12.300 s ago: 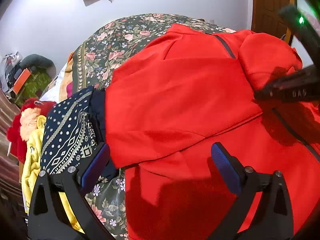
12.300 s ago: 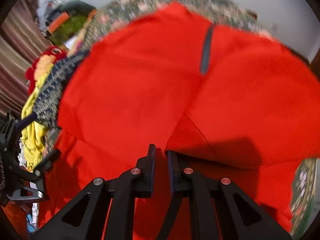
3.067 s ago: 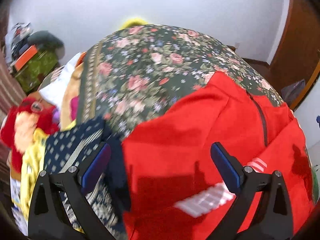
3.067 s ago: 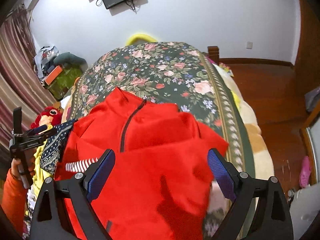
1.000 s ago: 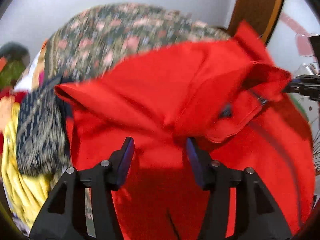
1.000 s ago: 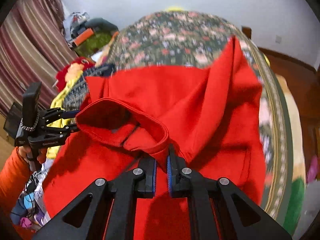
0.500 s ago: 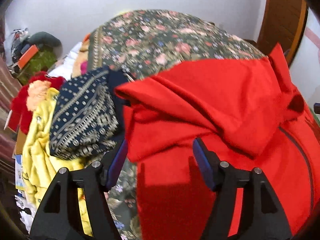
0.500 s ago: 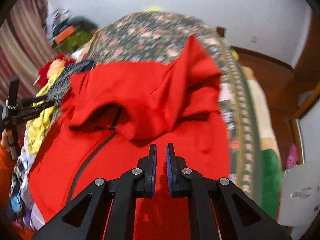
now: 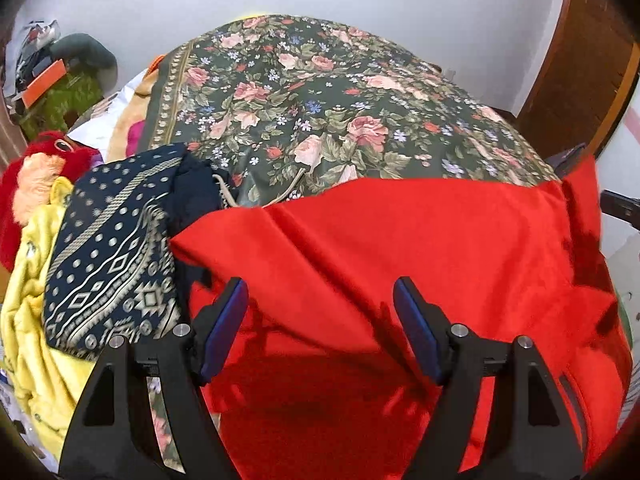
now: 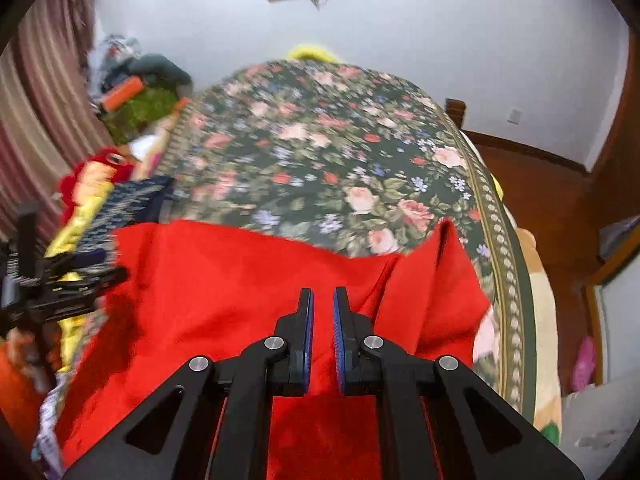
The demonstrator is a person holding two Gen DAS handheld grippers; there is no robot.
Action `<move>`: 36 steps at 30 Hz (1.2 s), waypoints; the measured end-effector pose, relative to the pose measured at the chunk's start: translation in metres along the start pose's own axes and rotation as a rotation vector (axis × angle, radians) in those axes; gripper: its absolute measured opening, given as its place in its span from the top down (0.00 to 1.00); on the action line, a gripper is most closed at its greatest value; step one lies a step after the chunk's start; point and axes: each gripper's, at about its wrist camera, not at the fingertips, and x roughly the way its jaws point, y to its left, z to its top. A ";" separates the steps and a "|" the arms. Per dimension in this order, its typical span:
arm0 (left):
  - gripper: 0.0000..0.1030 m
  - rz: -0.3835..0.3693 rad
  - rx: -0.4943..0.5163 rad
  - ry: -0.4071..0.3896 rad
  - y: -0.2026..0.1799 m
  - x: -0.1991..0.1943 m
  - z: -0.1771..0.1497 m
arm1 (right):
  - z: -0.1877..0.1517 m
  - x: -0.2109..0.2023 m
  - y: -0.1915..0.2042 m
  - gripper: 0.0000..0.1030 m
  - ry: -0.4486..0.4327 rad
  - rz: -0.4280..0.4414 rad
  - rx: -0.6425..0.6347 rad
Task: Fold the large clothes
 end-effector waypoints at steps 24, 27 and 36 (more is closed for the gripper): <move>0.15 0.222 -0.007 0.073 0.070 0.024 -0.042 | -0.077 -0.011 -0.164 0.94 0.125 -0.234 0.225; 0.15 0.202 -0.013 0.017 0.067 -0.004 -0.036 | -0.065 -0.040 -0.136 0.94 0.034 -0.123 0.179; 0.15 0.084 -0.016 0.007 0.033 -0.005 -0.026 | -0.056 0.018 -0.040 0.94 0.112 -0.007 0.019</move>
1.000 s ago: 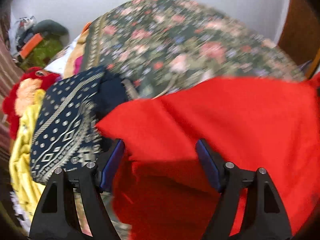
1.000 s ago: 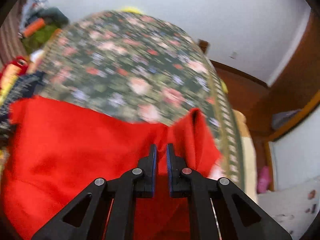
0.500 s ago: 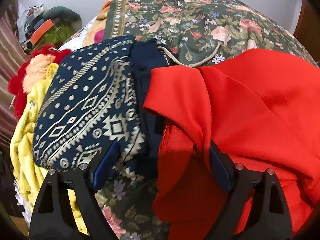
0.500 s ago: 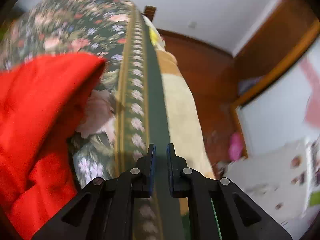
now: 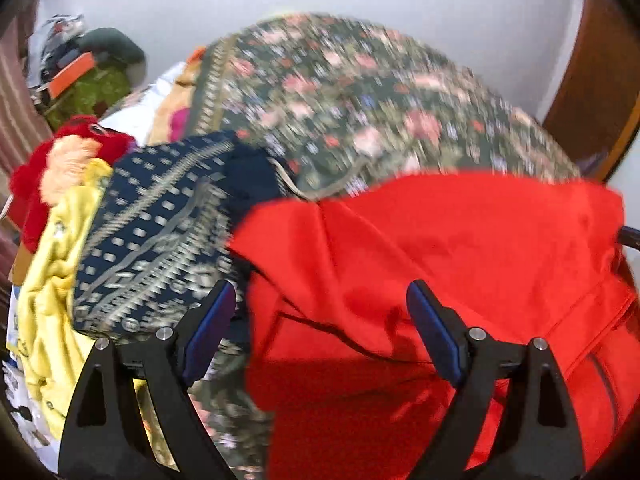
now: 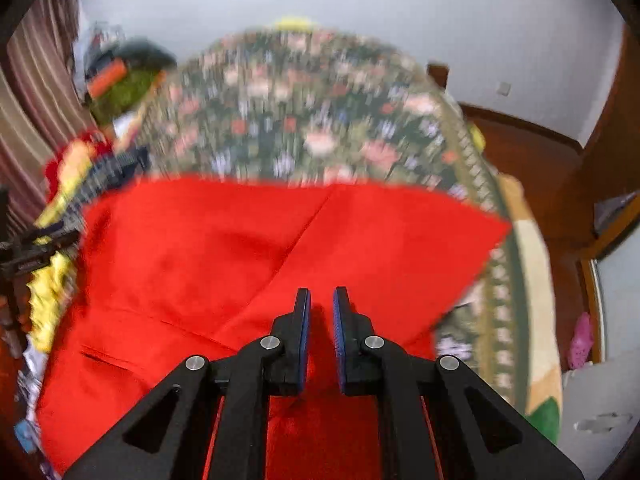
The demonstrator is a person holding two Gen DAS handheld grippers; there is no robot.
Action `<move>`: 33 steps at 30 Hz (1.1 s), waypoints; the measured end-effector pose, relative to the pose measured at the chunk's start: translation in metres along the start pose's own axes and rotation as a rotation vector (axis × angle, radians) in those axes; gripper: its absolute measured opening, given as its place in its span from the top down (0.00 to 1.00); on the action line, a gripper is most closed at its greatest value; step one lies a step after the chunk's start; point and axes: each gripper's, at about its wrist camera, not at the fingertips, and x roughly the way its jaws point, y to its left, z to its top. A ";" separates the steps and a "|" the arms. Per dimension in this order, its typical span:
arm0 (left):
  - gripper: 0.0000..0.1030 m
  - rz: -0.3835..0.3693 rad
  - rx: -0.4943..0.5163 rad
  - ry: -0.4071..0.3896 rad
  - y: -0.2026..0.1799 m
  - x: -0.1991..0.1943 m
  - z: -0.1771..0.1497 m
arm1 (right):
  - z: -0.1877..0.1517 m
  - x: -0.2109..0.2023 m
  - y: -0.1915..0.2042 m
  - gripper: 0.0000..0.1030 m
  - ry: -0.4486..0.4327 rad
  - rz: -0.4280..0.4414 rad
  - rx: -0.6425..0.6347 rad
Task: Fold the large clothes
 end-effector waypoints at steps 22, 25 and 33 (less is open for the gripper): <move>0.04 -0.021 -0.031 0.084 -0.004 0.045 -0.044 | -0.029 0.021 -0.012 0.95 0.047 -0.150 -0.108; 0.04 0.001 -0.018 0.082 -0.001 0.045 -0.047 | -0.034 0.015 -0.022 0.95 0.040 -0.140 -0.090; 0.04 0.022 -0.014 0.087 0.000 0.042 -0.050 | -0.050 0.004 -0.045 0.89 0.057 -0.247 -0.072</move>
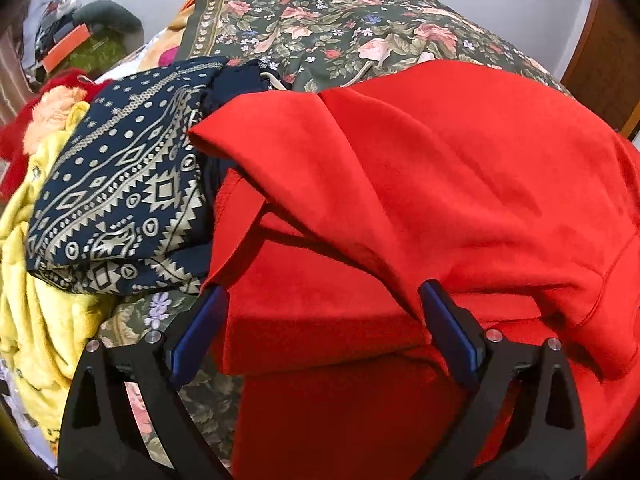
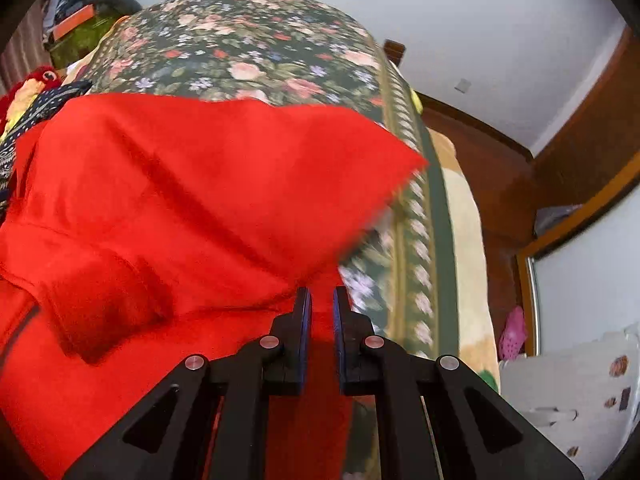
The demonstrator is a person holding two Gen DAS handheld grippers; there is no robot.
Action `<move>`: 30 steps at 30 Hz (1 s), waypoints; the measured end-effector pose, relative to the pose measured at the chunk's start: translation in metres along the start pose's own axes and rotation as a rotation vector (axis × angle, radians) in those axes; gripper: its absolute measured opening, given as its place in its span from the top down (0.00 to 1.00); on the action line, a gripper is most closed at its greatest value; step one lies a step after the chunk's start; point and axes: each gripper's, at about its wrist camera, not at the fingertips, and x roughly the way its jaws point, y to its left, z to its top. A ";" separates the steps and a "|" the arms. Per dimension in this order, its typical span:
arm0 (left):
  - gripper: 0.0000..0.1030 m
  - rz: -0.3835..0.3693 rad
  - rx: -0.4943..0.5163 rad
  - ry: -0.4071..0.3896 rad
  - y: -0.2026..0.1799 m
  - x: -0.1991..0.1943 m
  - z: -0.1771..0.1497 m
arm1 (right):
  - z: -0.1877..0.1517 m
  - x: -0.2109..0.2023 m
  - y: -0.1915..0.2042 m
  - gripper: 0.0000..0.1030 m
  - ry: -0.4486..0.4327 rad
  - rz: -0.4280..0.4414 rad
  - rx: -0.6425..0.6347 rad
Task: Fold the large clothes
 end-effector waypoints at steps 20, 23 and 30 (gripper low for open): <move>0.05 0.040 -0.064 0.083 0.073 -0.083 -0.091 | -0.090 -0.106 -0.030 0.12 -0.085 0.147 0.224; 0.05 -0.015 -0.073 0.089 0.073 -0.099 -0.109 | -0.107 -0.113 -0.019 0.12 -0.069 0.169 0.228; 0.05 -0.184 -0.180 0.146 0.070 -0.107 -0.145 | -0.163 -0.123 0.004 0.12 -0.003 0.217 0.222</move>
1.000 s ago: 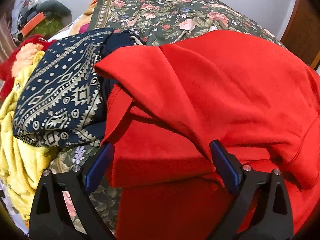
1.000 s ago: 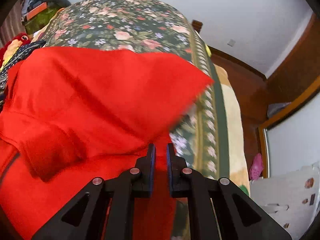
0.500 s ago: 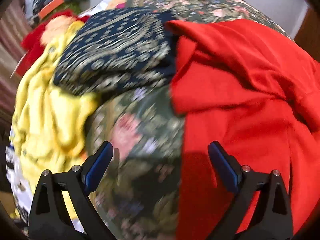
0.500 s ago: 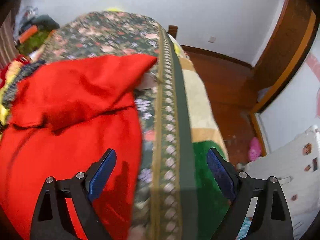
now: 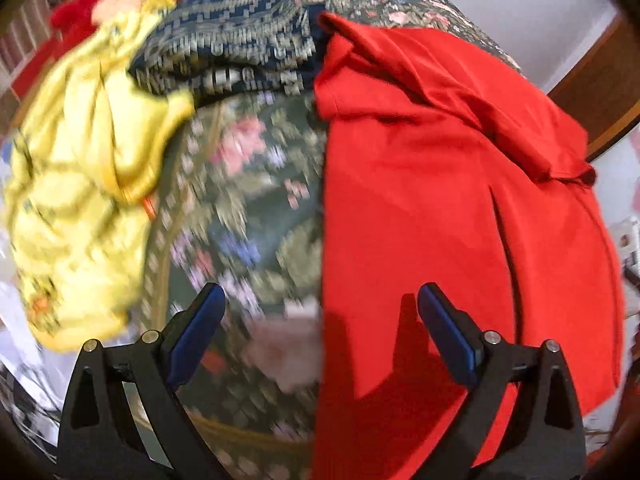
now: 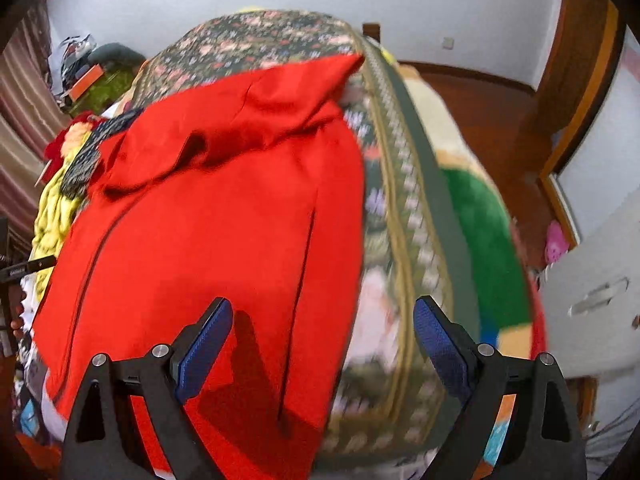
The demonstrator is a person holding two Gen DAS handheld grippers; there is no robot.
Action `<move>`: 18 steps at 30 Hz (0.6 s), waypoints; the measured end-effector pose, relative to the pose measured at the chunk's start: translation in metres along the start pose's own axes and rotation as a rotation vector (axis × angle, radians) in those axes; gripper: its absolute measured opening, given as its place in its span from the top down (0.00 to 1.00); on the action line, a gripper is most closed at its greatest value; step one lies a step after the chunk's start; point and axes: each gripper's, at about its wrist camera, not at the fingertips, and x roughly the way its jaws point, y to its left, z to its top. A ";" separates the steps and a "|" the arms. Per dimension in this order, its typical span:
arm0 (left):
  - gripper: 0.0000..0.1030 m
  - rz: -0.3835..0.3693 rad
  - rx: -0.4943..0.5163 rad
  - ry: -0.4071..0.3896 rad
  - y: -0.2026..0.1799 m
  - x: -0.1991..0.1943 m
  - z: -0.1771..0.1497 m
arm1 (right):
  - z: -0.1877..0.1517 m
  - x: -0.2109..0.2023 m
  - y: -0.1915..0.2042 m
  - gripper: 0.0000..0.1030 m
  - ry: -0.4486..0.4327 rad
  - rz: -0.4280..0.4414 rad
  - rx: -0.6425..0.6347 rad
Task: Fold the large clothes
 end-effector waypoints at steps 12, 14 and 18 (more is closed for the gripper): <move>0.05 -0.111 -0.111 0.051 0.008 0.002 -0.053 | -0.059 0.003 -0.013 0.13 0.028 0.185 0.209; 0.05 -0.125 -0.106 0.043 0.005 0.000 -0.057 | -0.061 0.002 -0.008 0.19 0.013 0.210 0.211; 0.19 -0.170 -0.095 0.010 -0.004 -0.004 -0.061 | -0.061 0.001 0.004 0.44 -0.005 0.279 0.209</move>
